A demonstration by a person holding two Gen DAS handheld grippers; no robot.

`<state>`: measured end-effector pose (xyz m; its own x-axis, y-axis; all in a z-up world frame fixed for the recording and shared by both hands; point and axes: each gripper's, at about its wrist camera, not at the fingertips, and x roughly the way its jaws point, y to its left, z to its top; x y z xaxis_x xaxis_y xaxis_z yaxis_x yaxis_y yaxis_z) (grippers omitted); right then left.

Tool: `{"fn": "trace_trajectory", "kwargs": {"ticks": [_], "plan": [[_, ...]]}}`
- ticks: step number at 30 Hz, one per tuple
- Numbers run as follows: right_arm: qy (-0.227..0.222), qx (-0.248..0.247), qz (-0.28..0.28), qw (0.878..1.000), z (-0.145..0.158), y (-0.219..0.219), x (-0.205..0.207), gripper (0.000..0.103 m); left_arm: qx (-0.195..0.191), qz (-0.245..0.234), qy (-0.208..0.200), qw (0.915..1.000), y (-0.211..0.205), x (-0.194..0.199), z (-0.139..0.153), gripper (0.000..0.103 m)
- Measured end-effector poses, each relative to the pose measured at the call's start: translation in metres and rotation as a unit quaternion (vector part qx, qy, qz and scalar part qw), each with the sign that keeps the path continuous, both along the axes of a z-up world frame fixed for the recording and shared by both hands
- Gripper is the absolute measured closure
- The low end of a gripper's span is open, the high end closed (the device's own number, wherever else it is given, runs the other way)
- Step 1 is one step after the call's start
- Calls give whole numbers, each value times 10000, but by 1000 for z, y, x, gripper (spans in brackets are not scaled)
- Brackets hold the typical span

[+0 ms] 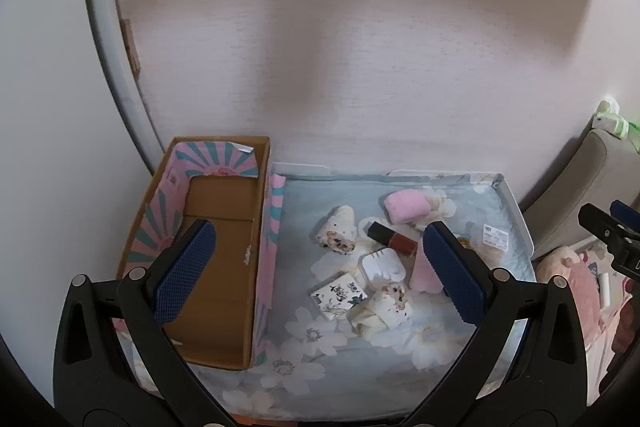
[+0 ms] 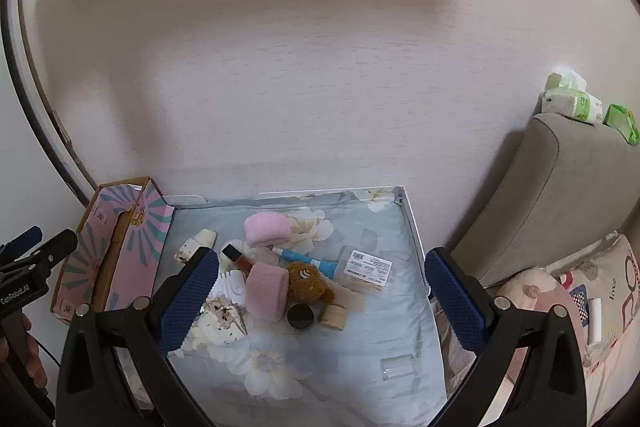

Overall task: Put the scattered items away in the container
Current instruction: 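Move both tools toward the scattered items on the cloth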

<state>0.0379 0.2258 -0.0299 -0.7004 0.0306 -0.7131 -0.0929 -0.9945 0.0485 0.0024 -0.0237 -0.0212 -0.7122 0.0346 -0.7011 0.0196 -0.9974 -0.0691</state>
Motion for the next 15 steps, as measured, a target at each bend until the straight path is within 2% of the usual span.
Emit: {"fn": "trace_trajectory", "kwargs": {"ticks": [10, 15], "plan": [[-12, -88, 79, 9999, -3, 4, -5, 0, -126, -187, -111, 9997, 9, -13, -8, 0], [-186, -150, 207, 9995, -16, 8, -13, 0, -270, -449, -368, 9979, 19, -34, -22, 0]]}}
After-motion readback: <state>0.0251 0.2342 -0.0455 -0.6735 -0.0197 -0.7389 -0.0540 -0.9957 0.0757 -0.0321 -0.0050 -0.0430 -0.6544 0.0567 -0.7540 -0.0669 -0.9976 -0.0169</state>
